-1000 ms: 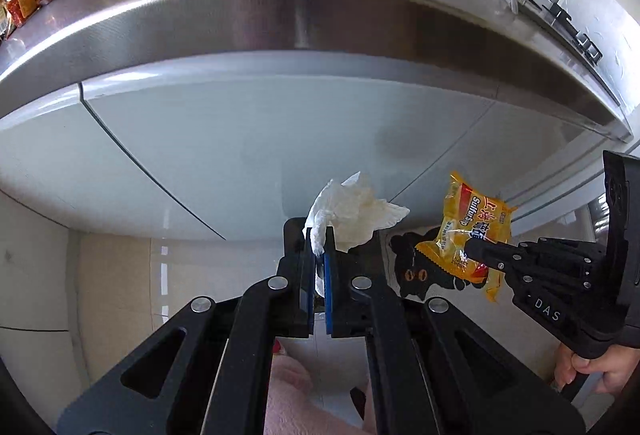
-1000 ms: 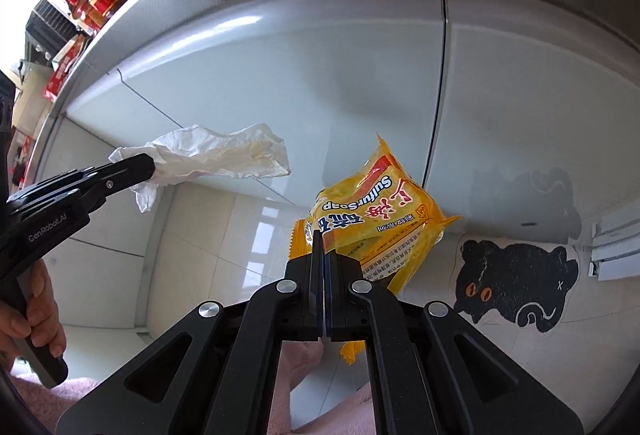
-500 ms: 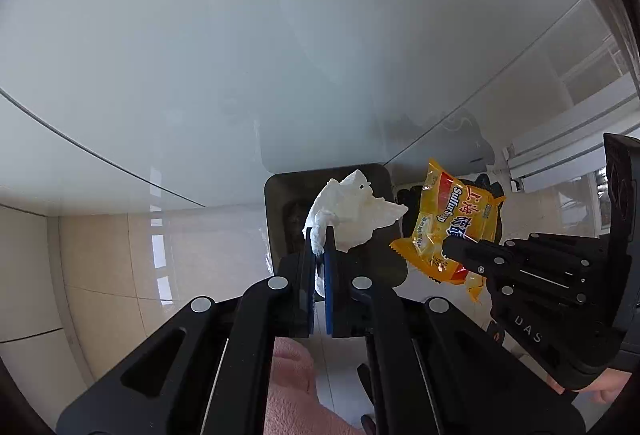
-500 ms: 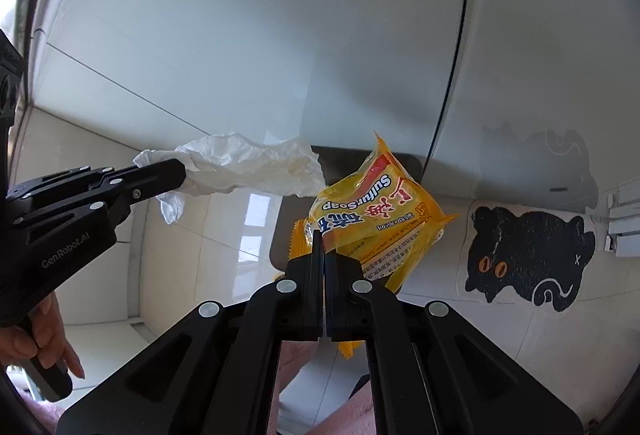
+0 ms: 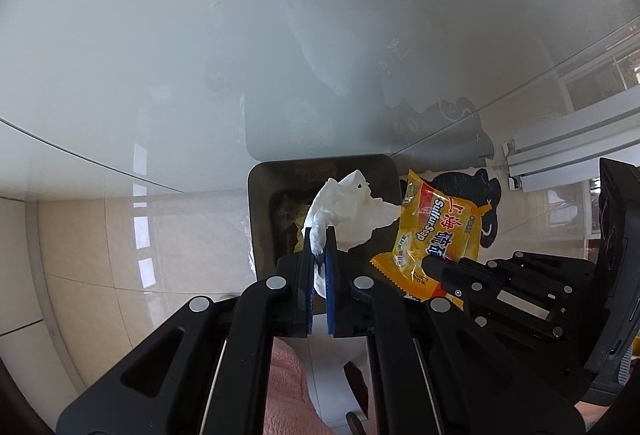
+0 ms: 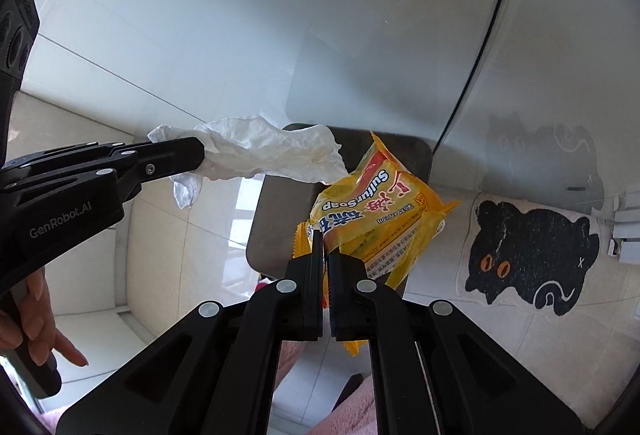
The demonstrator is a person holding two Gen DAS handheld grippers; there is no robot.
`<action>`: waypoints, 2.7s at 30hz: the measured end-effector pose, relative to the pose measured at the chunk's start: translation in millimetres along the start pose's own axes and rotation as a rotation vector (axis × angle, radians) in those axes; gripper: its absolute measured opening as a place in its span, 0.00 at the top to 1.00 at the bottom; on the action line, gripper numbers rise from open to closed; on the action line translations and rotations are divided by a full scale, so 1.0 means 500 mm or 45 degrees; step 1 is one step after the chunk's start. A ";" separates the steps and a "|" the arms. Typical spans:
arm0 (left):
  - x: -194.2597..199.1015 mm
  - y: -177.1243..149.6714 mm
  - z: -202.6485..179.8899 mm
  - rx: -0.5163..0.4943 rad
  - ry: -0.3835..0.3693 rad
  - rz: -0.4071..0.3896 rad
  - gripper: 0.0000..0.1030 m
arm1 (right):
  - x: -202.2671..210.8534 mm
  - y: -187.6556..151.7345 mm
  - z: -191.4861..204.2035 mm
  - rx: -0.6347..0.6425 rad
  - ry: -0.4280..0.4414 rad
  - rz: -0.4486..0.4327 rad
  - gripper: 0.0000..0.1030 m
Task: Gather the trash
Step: 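Lower the tissue and snack packet over the black bin and release both, then grasp the white-and-red box with the left tool while the right tool grasps the clear plastic wrapper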
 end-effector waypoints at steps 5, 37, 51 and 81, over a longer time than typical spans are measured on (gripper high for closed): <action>0.003 -0.002 -0.002 0.007 -0.003 -0.010 0.86 | -0.002 0.006 0.000 -0.002 -0.019 0.000 0.92; 0.487 0.009 -0.024 -0.052 -0.045 -0.496 0.12 | 0.433 0.014 0.096 0.091 0.031 -0.395 0.03; 0.683 0.109 0.001 0.031 0.019 -0.718 0.12 | 0.696 0.142 0.089 0.105 -0.031 -0.854 0.06; 0.633 0.301 0.032 0.412 0.441 -0.614 0.07 | 0.585 0.355 0.040 0.407 -0.132 -0.660 0.21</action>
Point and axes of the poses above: each gripper's, at about its wrist camera, not at the fingertips, and x roughly against the way its jaws point, z to its left, y to its top, the point moved 1 cm from there along -x, roughly the way its jaws point, and after that the axes turned 1 degree about -y, right-handed, at the moved point
